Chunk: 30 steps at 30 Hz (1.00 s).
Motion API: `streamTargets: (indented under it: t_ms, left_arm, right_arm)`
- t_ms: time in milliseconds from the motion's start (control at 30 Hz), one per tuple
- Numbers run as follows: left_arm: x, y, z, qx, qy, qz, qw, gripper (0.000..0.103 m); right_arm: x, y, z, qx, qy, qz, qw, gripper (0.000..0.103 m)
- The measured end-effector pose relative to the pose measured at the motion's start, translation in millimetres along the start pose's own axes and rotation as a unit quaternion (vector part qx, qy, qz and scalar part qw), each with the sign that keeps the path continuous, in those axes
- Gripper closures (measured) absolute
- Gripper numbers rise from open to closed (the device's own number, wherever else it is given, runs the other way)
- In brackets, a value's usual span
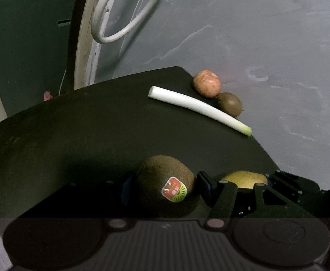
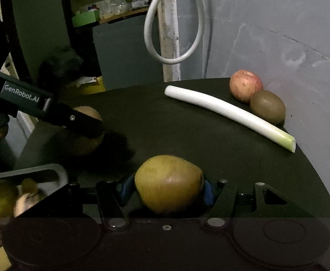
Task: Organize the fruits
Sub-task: 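Grasp the stickered kiwi with the left gripper while the right gripper lifts the pear, then carry the kiwi and pear over the metal tray with both grippers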
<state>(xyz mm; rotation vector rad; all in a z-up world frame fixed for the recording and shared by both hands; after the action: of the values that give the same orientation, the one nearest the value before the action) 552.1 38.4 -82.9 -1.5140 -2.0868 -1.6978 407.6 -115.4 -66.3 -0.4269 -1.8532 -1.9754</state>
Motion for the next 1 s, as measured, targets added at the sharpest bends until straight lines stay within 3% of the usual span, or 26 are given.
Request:
streamTargets:
  t_ms: [267, 400, 633, 1000]
  left_arm:
    - [47, -12, -14, 0.000, -0.010, -0.020, 0.9998, 0.040]
    - [64, -22, -13, 0.009, -0.006, -0.022, 0.9997, 0.040]
    - [91, -35, -17, 0.013, -0.004, -0.022, 0.9997, 0.040]
    - [130, -58, -34, 0.008, -0.025, -0.024, 0.9994, 0.040]
  right_arm:
    - [47, -7, 27, -0.001, 0.009, -0.014, 1.000, 0.043]
    - [56, -20, 34, -0.002, 0.006, -0.005, 1.000, 0.044]
    - [87, -23, 41, -0.027, -0.002, -0.028, 0.999, 0.044]
    - [148, -32, 72, -0.026, 0.012, -0.034, 0.999, 0.044]
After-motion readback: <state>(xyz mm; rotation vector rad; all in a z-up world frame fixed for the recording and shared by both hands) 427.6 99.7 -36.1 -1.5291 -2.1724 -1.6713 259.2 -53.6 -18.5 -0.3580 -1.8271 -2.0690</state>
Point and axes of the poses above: each gripper's, at about its wrist camera, not at the fingertips, and x roughly against the way its jaws point, z to its left, y to its top, the point moved 3 cm from there along -x, roughly the way its jaws point, and after that the axes turned 15 degrees about -z, right-handed, at the moved point
